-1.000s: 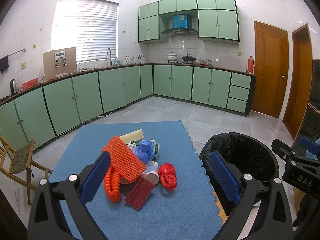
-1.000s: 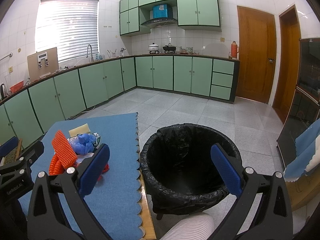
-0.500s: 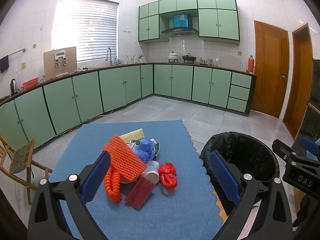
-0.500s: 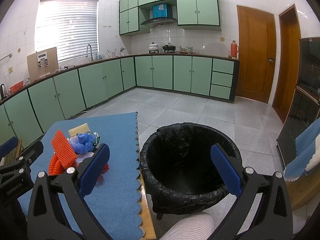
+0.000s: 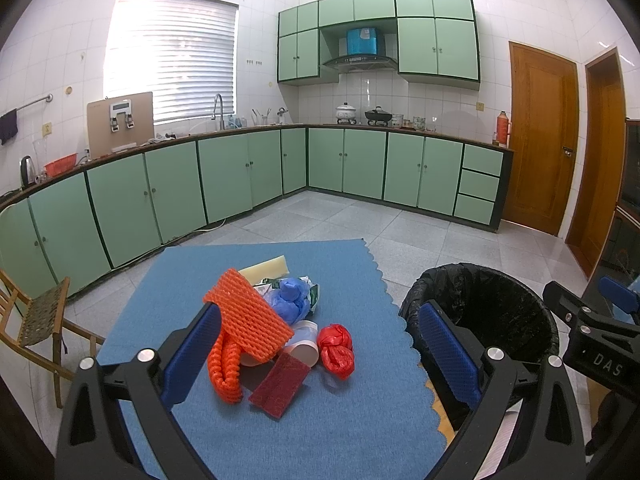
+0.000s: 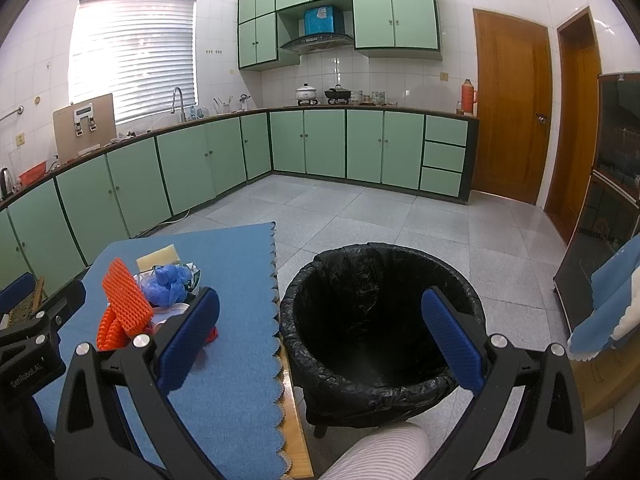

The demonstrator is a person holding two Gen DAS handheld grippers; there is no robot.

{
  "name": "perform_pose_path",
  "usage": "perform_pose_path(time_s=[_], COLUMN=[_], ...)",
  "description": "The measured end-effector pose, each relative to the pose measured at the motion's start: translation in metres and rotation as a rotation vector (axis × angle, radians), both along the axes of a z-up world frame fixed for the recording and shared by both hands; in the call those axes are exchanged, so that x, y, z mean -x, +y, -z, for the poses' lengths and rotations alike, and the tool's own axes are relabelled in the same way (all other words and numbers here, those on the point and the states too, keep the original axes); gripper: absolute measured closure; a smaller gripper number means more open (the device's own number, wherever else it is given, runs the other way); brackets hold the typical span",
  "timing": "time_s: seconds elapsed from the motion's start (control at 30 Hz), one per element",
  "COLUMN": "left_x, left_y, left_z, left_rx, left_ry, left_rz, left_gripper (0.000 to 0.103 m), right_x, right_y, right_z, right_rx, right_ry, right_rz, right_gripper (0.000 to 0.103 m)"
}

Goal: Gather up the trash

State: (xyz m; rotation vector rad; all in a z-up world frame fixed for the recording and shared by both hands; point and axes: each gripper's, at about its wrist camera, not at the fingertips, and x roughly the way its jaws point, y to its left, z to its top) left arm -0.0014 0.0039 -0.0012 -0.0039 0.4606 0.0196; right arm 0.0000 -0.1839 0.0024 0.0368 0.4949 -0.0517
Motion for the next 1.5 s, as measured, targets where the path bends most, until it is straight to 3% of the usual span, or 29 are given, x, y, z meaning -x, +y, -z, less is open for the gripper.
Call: perform_pose_path(time_s=[0.2, 0.33, 0.67, 0.9, 1.3, 1.43, 1.5], left_x=[-0.003, -0.015, -0.040, -0.051, -0.059, -0.060, -0.061], left_y=[0.008, 0.031, 0.112, 0.137, 0.139, 0.134, 0.130], left_z=[0.004, 0.012, 0.073, 0.110, 0.128, 0.130, 0.131], left_rx=[0.003, 0.018, -0.074, -0.067, -0.045, -0.047, -0.041], left_ry=[0.005, 0.032, 0.127, 0.183, 0.224, 0.220, 0.231], left_rz=[-0.012, -0.072, -0.262, -0.286, -0.264, -0.236, -0.214], left_gripper=[0.006, 0.006, 0.006, 0.006, 0.010, 0.010, 0.010], right_x=[-0.005, -0.017, -0.062, -0.100, -0.134, -0.137, -0.136], right_y=[0.006, 0.021, 0.079, 0.120, 0.145, 0.144, 0.143], right_z=[0.005, 0.014, 0.062, 0.110, 0.173, 0.181, 0.183], right_rx=[-0.001, 0.008, 0.003, -0.002, 0.004, -0.011, -0.023], right_ry=[0.004, 0.019, 0.100, 0.160, 0.331, 0.363, 0.375], right_rz=[-0.016, -0.058, -0.214, -0.295, -0.335, -0.356, -0.370], right_gripper=[0.005, 0.005, 0.005, 0.010, 0.039, 0.061, 0.077])
